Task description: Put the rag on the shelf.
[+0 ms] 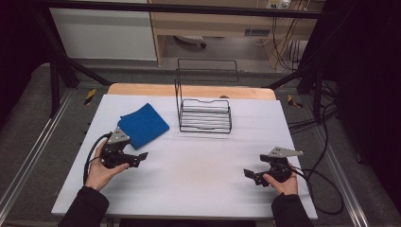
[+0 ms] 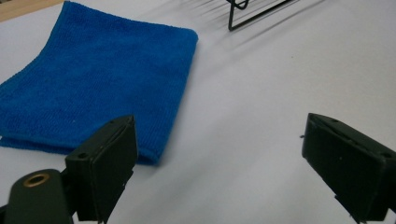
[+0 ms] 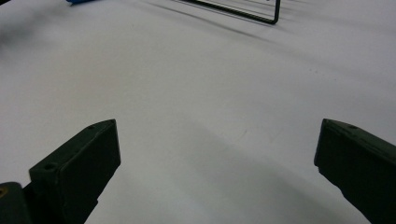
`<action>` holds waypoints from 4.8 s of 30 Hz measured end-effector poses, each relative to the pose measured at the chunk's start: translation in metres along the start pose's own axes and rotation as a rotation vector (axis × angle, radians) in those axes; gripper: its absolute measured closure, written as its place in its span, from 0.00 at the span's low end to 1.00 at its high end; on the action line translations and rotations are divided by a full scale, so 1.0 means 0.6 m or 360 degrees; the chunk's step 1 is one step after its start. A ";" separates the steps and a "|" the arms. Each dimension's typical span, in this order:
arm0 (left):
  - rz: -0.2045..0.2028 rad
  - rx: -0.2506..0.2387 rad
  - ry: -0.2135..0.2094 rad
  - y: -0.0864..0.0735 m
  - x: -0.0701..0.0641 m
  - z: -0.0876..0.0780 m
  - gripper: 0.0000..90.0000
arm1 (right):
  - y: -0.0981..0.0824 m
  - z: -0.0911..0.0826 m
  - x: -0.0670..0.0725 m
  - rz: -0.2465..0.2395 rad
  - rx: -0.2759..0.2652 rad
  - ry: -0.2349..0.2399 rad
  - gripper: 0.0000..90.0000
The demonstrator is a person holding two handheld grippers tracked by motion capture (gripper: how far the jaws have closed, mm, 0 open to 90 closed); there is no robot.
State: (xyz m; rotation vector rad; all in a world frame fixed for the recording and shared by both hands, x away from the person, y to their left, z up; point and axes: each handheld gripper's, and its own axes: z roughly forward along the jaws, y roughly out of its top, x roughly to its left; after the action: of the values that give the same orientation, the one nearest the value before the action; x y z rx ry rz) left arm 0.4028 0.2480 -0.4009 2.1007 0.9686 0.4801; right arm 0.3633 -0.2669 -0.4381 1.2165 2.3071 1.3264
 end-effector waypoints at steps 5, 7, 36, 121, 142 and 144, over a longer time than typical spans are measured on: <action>0.0000 0.0020 0.0047 0.019 0.005 0.018 0.15 | 0.000 0.000 0.000 -0.0002 0.0008 -0.0002 0.01; 0.0008 0.0030 0.0069 0.024 0.008 0.027 0.20 | 0.000 0.000 0.000 -0.0004 0.0005 -0.0003 0.01; 0.0035 0.0230 0.0157 0.008 0.052 0.116 0.69 | 0.000 0.003 -0.001 -0.0008 0.0020 -0.0001 0.01; -0.0016 0.0191 -0.0347 0.003 -0.174 0.042 0.97 | 0.000 0.004 0.000 -0.0004 0.0020 0.0020 0.02; -0.0109 0.0170 -0.0074 -0.009 -0.023 -0.006 0.35 | 0.000 0.008 0.004 0.0011 0.0022 0.0015 0.01; -0.0146 0.0207 -0.0052 -0.021 -0.004 0.002 0.36 | 0.002 0.010 0.008 0.0000 0.0027 0.0010 0.01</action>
State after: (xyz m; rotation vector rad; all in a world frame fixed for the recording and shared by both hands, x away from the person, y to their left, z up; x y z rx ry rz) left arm 0.3957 0.2511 -0.4113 2.1611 1.0974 0.3435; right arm 0.3644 -0.2594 -0.4398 1.2192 2.3273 1.3146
